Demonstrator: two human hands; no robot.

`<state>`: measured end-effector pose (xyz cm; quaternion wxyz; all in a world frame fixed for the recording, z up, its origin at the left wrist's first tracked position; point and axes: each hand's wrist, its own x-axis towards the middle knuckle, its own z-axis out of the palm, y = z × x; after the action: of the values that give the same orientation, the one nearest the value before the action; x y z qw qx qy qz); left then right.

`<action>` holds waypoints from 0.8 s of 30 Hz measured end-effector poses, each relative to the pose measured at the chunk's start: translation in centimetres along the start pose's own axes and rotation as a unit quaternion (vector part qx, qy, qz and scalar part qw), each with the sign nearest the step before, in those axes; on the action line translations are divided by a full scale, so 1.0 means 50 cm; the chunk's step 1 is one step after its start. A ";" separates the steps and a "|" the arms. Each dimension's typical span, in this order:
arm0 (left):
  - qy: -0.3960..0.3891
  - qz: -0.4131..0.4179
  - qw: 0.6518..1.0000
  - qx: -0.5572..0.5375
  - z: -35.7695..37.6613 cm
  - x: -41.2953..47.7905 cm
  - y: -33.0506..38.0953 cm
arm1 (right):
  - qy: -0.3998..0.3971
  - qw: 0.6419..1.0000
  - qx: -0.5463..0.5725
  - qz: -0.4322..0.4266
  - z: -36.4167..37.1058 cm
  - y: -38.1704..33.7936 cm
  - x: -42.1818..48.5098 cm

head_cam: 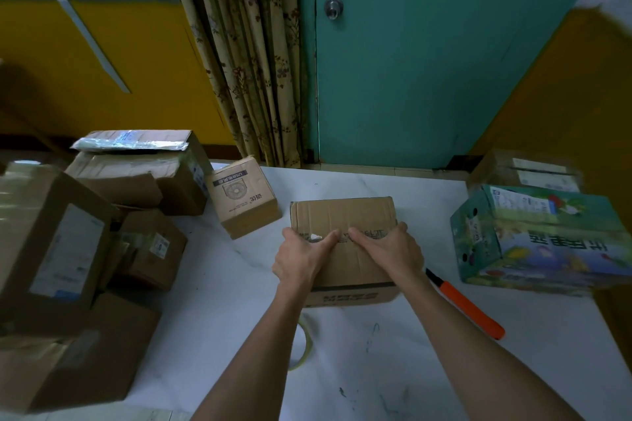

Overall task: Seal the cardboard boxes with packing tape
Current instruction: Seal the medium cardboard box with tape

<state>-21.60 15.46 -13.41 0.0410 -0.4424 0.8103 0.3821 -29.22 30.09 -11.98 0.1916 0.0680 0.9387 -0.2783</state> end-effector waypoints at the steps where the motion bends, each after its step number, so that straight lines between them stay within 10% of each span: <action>1: 0.002 -0.001 1.000 0.004 0.001 0.003 -0.002 | 0.009 1.000 0.001 -0.003 0.005 0.002 0.002; 15: 0.046 0.081 0.994 -0.053 -0.001 0.010 -0.022 | 0.118 0.988 0.054 -0.082 0.020 0.059 0.021; 24: 0.027 0.037 0.999 0.023 0.012 -0.011 0.013 | -0.006 0.999 0.043 -0.014 0.008 0.030 0.000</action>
<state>-21.94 16.42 -13.22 0.0153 -0.4210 0.8356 0.3526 -28.76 31.13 -13.03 0.1904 0.0609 0.9257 -0.3212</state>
